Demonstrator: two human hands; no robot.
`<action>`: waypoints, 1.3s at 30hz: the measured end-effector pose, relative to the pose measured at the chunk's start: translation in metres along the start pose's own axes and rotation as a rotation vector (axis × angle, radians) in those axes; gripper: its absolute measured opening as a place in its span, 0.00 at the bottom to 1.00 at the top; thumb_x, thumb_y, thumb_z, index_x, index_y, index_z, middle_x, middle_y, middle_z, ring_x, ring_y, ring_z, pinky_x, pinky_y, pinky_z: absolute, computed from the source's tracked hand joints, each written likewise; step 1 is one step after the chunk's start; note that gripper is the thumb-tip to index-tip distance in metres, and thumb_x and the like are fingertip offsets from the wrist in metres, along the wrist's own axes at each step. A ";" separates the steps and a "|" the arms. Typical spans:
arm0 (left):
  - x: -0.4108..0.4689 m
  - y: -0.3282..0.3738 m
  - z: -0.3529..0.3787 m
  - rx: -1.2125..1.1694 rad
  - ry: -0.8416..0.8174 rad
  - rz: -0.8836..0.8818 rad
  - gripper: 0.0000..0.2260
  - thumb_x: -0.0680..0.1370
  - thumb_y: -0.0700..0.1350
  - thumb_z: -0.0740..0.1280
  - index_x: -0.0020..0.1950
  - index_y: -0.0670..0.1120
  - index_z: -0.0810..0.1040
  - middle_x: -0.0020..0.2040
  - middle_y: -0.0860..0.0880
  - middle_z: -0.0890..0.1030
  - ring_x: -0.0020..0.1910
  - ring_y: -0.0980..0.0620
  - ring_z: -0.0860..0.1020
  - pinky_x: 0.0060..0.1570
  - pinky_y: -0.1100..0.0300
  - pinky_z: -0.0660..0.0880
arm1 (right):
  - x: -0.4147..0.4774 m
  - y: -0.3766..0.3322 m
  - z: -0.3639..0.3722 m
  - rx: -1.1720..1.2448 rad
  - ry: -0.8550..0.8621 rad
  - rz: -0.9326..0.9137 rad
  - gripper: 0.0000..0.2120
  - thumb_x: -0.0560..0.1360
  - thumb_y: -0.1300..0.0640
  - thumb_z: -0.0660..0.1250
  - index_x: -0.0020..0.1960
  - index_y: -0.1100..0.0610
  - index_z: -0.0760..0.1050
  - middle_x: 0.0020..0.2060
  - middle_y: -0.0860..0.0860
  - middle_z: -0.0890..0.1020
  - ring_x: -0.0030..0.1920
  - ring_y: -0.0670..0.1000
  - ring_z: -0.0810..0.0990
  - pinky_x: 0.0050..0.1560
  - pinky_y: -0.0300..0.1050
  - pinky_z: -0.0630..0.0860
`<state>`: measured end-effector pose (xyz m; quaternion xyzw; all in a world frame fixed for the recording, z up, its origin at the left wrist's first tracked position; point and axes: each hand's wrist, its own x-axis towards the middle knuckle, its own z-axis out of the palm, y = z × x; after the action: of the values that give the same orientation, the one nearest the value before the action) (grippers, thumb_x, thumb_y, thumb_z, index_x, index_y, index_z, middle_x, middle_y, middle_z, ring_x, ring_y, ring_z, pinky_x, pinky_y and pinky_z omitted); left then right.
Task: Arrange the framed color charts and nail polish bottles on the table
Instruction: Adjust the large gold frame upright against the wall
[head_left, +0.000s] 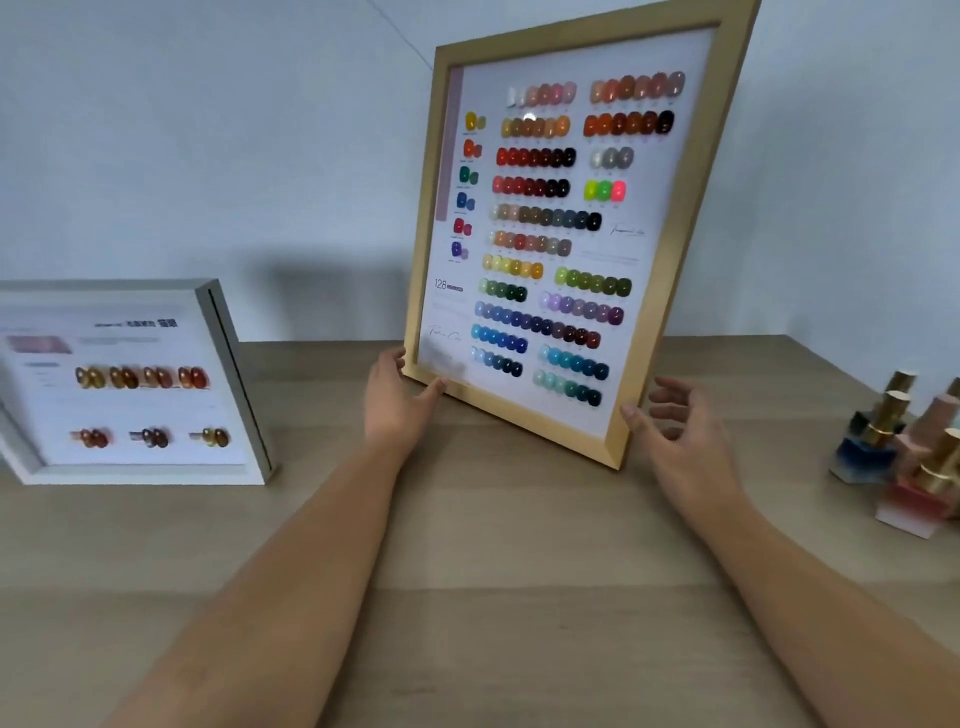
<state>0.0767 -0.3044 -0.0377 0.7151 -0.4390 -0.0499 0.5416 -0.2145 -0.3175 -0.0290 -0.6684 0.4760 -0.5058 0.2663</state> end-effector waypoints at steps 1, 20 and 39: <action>0.008 -0.002 0.001 -0.016 0.007 -0.004 0.29 0.70 0.50 0.73 0.67 0.45 0.67 0.64 0.47 0.73 0.62 0.50 0.72 0.57 0.60 0.67 | 0.001 -0.001 0.001 0.030 -0.009 -0.005 0.32 0.65 0.38 0.67 0.63 0.52 0.66 0.51 0.47 0.76 0.50 0.48 0.76 0.49 0.46 0.76; 0.070 -0.017 0.016 -0.099 -0.056 -0.078 0.15 0.77 0.42 0.63 0.63 0.48 0.71 0.58 0.46 0.77 0.51 0.51 0.74 0.52 0.58 0.70 | 0.011 0.005 0.013 -0.026 -0.110 -0.096 0.18 0.72 0.55 0.68 0.58 0.47 0.67 0.45 0.38 0.76 0.46 0.39 0.77 0.37 0.31 0.72; 0.064 -0.018 0.022 -0.110 0.113 -0.121 0.14 0.77 0.40 0.62 0.62 0.48 0.68 0.50 0.52 0.73 0.49 0.50 0.73 0.49 0.57 0.69 | 0.098 0.034 0.050 -0.145 0.073 -0.088 0.15 0.77 0.59 0.60 0.64 0.57 0.68 0.53 0.53 0.77 0.51 0.52 0.74 0.50 0.43 0.68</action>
<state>0.1141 -0.3633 -0.0357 0.7113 -0.3602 -0.0663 0.6000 -0.1770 -0.4264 -0.0335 -0.6873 0.4908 -0.5054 0.1772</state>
